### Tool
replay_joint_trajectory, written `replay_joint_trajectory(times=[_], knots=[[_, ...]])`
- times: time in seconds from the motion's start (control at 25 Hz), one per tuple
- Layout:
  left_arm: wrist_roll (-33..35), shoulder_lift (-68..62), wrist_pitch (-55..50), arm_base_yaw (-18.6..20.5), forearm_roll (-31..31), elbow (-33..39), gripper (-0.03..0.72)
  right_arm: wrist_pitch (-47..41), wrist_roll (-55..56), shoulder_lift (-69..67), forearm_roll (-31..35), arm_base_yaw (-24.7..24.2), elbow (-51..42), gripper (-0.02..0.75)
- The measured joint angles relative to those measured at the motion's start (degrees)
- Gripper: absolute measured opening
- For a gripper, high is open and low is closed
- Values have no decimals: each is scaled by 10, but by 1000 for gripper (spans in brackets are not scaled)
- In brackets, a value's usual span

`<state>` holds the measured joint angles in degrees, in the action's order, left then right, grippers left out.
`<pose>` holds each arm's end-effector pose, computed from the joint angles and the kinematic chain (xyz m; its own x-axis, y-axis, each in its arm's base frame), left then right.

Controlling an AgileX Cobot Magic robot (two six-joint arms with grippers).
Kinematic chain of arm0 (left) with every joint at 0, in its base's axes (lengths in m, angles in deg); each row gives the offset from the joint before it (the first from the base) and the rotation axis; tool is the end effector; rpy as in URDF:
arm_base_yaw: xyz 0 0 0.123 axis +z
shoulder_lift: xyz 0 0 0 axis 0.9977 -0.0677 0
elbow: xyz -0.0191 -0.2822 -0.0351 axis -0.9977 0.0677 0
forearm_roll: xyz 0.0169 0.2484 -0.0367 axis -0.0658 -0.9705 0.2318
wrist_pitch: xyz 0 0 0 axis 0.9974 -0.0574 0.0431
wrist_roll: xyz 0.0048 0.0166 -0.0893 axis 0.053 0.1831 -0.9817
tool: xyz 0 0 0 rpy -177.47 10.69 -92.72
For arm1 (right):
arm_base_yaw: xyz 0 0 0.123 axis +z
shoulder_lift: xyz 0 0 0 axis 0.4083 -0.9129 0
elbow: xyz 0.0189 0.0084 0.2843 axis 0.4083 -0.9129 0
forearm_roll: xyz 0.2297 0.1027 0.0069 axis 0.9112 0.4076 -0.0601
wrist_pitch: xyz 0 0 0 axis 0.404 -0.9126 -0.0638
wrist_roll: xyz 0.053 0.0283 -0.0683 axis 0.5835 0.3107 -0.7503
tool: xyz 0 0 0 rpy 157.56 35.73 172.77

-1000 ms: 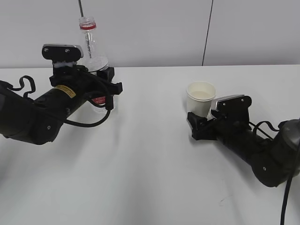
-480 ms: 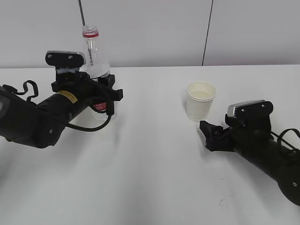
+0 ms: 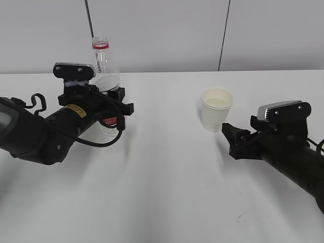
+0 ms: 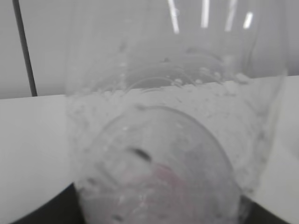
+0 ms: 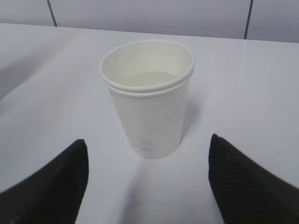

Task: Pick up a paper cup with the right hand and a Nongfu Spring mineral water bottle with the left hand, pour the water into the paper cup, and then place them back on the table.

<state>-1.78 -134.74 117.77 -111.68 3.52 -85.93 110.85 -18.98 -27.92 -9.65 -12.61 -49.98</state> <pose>0.3637 -0.1657 0.1206 -0.1983 -0.0136 -0.9801 0.3384 0.9375 -0.0815 0.2903 0.0678 0.0950 -0.2734 -0.0387 -0.9611 -0.2832 0.9581 0.0420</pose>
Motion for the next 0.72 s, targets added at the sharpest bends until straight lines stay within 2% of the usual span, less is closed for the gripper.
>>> replay_joint_trajectory(times=[0.12, 0.36, 0.72], knots=[[0, 0, -1, 0, 0, -1, 342, 0, 0, 0, 0, 0, 0, 588], [2, 0, -4, 0, -1, -1, 504, 0, 0, 0, 0, 0, 0, 588], [44, 23, -26, 0, -1, 7, 526, 0, 0, 18, 0, 0, -22, 588]])
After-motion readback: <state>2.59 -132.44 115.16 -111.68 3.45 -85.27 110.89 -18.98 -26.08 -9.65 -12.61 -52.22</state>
